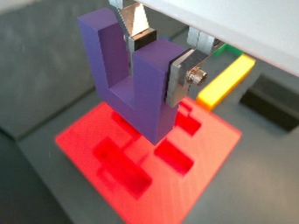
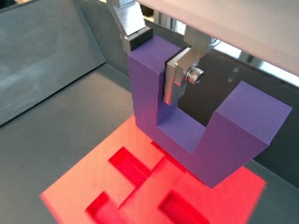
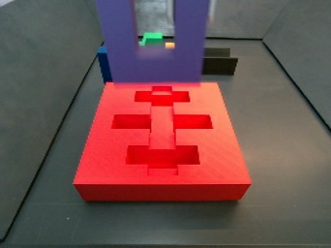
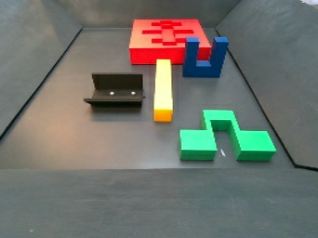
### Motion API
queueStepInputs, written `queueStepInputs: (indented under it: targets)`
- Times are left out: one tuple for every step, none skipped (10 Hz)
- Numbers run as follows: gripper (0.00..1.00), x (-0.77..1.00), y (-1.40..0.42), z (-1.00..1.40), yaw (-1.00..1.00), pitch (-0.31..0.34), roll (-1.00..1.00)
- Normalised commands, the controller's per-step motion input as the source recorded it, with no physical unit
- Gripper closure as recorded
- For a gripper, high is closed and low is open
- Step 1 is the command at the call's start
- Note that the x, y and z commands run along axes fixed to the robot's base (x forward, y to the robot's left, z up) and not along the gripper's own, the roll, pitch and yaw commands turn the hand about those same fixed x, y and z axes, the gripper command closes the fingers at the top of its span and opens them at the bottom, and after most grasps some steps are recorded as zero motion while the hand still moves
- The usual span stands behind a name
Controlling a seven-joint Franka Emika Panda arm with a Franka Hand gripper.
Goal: Pick up the purple object. Move up. Move to above the board. Insert the purple object.
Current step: Insert the purple object.
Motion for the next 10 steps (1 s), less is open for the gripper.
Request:
queueStepInputs:
  targets:
    - [1.0, 0.41, -0.77, -0.9, 0.0, -0.151, 0.09]
    - [1.0, 0.28, -0.64, -0.86, 0.0, -0.127, 0.16]
    - [1.0, 0.34, -0.5, -0.78, 0.03, 0.0, 0.18]
    - [1.0, 0.13, -0.46, -0.75, 0.11, 0.0, 0.25]
    - [1.0, 0.17, -0.38, -0.58, 0.05, 0.021, 0.28]
    - [1.0, -0.06, -0.26, -0.39, 0.2, 0.011, 0.3]
    - [1.0, -0.21, -0.05, -0.16, 0.27, -0.001, 0.16]
    - [1.0, 0.0, 0.0, 0.0, 0.15, 0.004, 0.12]
    - [1.0, 0.13, 0.0, 0.02, 0.0, 0.107, 0.11]
    - [1.0, 0.05, 0.02, 0.0, -0.01, 0.11, 0.1]
